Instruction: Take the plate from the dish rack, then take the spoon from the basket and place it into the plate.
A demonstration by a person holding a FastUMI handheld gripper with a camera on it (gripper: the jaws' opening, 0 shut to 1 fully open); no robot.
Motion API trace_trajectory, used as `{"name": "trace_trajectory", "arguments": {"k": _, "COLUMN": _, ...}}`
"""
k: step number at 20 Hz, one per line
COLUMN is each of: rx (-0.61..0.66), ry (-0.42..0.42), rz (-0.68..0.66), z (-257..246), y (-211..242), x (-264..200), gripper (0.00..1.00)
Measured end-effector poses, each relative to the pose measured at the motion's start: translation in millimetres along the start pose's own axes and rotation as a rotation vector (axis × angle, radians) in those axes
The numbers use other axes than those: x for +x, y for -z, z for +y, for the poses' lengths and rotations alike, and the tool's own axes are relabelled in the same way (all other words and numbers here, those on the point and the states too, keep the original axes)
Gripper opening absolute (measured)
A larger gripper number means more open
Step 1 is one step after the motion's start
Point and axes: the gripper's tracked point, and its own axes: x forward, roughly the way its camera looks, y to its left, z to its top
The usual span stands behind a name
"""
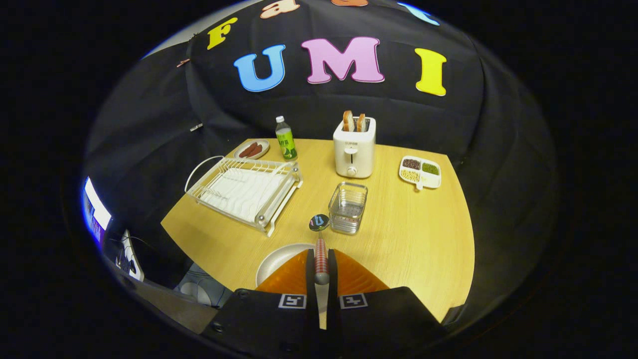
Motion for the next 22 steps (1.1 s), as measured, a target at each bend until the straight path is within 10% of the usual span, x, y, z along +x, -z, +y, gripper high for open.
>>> {"name": "trace_trajectory", "arguments": {"k": 22, "rx": -0.036, "ry": -0.110, "rz": 0.089, "z": 22.7, "y": 100.7, "x": 48.7, "gripper": 0.09}}
